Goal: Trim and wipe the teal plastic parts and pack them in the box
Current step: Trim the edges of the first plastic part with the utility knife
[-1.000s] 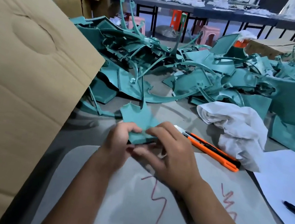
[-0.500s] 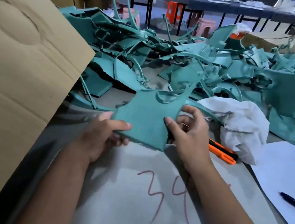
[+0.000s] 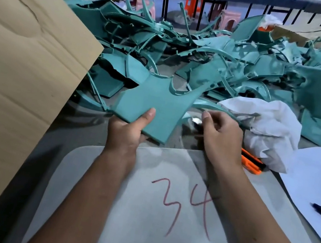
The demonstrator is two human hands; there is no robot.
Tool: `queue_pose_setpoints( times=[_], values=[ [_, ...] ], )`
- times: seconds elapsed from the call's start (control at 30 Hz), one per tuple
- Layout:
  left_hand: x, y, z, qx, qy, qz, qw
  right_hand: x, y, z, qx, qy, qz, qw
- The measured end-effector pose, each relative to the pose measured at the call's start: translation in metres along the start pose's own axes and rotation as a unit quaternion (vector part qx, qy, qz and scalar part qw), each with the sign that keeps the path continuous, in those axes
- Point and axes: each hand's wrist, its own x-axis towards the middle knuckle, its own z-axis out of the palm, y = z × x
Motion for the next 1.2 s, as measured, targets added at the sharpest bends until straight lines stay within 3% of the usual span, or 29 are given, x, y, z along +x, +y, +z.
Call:
queue_pose_setpoints(
  times=[0.1,0.17,0.2,0.3,0.37,0.43,0.53,0.77,0.87,0.97,1.03,1.13,1.2],
  values=[
    [0.003,0.003,0.002,-0.048,0.007,-0.002,0.999,0.005,0.0,0.009,0.009,-0.178,-0.063,0.982],
    [0.005,0.004,0.002,-0.08,-0.002,-0.006,0.997,0.004,-0.002,0.014,-0.003,-0.233,-0.097,0.967],
    [0.005,0.004,0.001,-0.087,-0.007,-0.01,0.996,0.003,-0.002,0.014,-0.01,-0.214,-0.108,0.971],
    [0.005,0.005,-0.002,-0.077,-0.023,-0.033,0.996,0.0,-0.006,0.004,-0.068,-0.052,-0.125,0.988],
    [0.005,0.006,-0.003,-0.067,-0.03,-0.05,0.996,-0.001,-0.005,-0.008,-0.174,0.031,-0.107,0.978],
    [0.005,0.006,-0.004,-0.066,-0.031,-0.056,0.996,0.0,0.0,-0.02,-0.3,0.031,-0.037,0.953],
    [0.006,0.005,-0.003,-0.071,0.0,-0.06,0.996,-0.001,0.003,-0.025,-0.396,-0.05,0.047,0.916],
    [0.012,0.004,-0.008,-0.007,0.135,0.001,0.991,-0.001,0.006,-0.024,-0.361,-0.094,0.056,0.926],
    [0.014,0.01,-0.011,0.008,0.078,-0.027,0.997,-0.003,-0.001,-0.022,-0.324,-0.044,0.052,0.944],
    [0.009,0.015,-0.012,-0.027,-0.092,-0.145,0.985,-0.001,-0.005,-0.02,-0.232,-0.012,0.083,0.969],
    [0.003,0.013,-0.009,-0.011,-0.162,-0.203,0.966,0.001,0.0,-0.02,-0.132,-0.007,0.064,0.989],
    [0.003,0.002,-0.002,0.039,-0.108,-0.191,0.975,-0.001,0.002,-0.019,0.027,-0.022,0.097,0.995],
    [0.008,-0.004,0.002,0.011,-0.057,-0.153,0.986,-0.001,0.003,-0.016,0.024,-0.041,0.109,0.993]
  ],
)
